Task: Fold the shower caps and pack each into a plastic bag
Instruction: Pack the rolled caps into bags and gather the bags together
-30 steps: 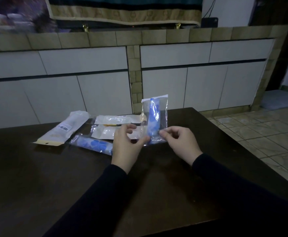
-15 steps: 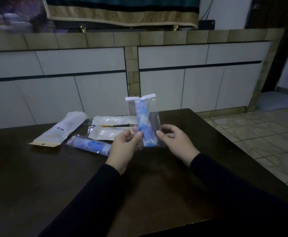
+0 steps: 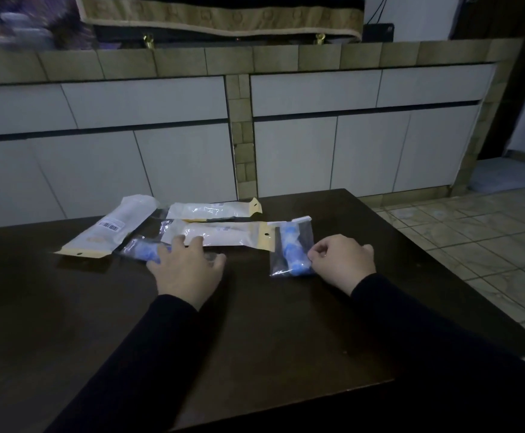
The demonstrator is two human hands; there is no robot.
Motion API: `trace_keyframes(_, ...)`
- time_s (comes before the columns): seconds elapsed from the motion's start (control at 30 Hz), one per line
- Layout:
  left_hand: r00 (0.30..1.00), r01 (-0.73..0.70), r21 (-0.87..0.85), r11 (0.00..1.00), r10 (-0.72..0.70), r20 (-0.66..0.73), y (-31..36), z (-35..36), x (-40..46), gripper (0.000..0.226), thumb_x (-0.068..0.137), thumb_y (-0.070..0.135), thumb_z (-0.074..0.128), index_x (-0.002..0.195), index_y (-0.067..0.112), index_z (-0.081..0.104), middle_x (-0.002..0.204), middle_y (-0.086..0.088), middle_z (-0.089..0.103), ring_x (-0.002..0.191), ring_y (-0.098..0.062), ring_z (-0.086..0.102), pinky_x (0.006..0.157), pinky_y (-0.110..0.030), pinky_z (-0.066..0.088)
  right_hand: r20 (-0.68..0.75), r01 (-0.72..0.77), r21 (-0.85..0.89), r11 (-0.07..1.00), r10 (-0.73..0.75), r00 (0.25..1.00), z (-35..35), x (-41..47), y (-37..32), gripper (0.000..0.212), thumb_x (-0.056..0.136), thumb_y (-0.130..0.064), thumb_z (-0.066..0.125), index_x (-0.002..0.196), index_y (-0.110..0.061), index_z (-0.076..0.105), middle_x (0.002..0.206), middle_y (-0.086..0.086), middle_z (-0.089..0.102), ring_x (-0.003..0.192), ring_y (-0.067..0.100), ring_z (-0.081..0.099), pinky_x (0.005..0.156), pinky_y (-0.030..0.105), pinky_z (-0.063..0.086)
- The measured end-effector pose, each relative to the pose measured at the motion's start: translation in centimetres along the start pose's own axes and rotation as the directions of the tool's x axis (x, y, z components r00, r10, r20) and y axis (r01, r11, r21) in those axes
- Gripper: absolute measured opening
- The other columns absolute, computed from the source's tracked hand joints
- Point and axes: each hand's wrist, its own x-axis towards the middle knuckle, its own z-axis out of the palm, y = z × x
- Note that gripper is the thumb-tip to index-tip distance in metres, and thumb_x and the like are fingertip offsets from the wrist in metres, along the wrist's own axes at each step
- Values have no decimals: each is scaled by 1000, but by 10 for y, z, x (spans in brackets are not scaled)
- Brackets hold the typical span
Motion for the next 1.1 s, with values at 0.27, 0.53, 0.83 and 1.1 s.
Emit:
trace_keyframes(0.27,1000,-6,-8,1000,6,-5,-7,4,-10,44,91,49,47,121,18,55,131,-9,48,120,-33,42,92,-46,39,-39,-27,-195,981,20,999,1,11,-2,16,95,-36,52,97,-26,64,81,-6,62,77,13,56,98,43,31)
trace_keyframes(0.53,997,-47,20,999,48,-57,-8,2,-19,49,90,55,47,126,23,54,131,-5,50,119,-30,44,93,-43,38,-54,3,-204,979,-14,998,0,13,-2,26,99,-35,43,106,-21,63,91,-1,62,86,16,57,90,40,36)
trace_keyframes(0.83,974,-196,-185,963,169,-154,-20,-6,-13,50,88,62,48,123,27,60,125,4,57,110,-14,53,91,-36,49,-101,419,-112,901,-430,897,13,-30,-50,41,97,-46,42,128,-24,59,125,-2,53,117,16,45,98,36,38)
trace_keyframes(1.1,986,61,-176,983,-87,-145,-85,-17,8,37,96,41,45,129,26,53,135,-6,48,120,-28,43,97,-45,37,-34,641,12,767,-641,767,41,-37,-101,34,95,-41,49,123,-26,61,116,-6,54,110,10,44,97,32,36)
